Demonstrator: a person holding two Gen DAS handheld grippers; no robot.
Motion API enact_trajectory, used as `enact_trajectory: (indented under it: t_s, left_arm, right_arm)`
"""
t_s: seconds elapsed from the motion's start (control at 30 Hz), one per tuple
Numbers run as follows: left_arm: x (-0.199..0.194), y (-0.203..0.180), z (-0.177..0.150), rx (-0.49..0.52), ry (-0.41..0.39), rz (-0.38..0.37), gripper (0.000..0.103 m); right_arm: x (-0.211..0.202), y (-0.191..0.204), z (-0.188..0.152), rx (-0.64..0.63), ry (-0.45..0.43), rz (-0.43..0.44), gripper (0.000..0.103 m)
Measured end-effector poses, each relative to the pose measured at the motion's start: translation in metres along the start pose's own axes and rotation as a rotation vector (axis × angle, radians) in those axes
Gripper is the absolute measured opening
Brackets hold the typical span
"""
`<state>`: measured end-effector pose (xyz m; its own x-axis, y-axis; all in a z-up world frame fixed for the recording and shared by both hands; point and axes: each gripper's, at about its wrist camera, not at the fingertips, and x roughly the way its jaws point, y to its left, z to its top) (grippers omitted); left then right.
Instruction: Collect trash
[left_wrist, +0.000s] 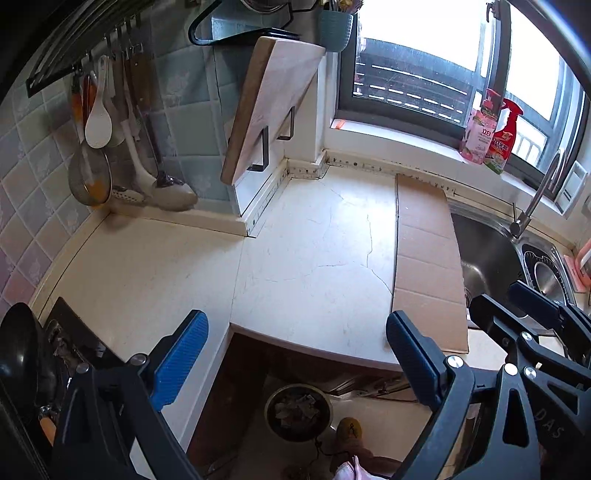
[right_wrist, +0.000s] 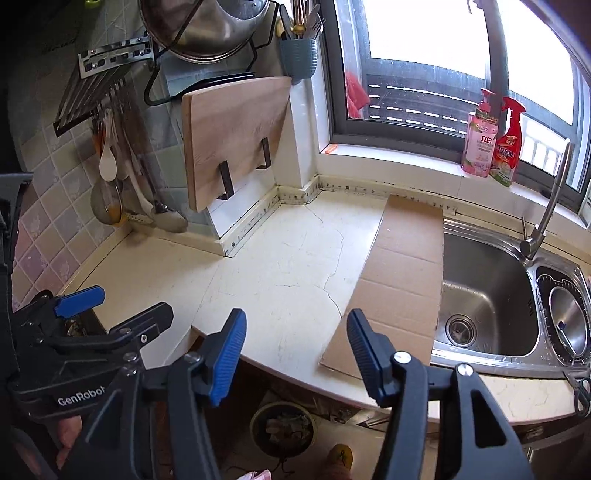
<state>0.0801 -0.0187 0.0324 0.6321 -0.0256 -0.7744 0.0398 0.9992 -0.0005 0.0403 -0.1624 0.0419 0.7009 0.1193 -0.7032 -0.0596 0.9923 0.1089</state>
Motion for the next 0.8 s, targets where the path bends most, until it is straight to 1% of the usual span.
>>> enact_trajectory:
  t_s: [0.3,0.8]
  left_arm:
    - [0.008,-0.006,0.008,0.000,0.013,0.010,0.096]
    - [0.014,-0.009,0.015,0.009,0.002,0.023,0.096]
  right_arm:
    - [0.009,-0.007,0.007,0.004,0.012,0.006,0.057]
    - [0.012,-0.013,0.012,0.004,0.008,-0.001,0.057]
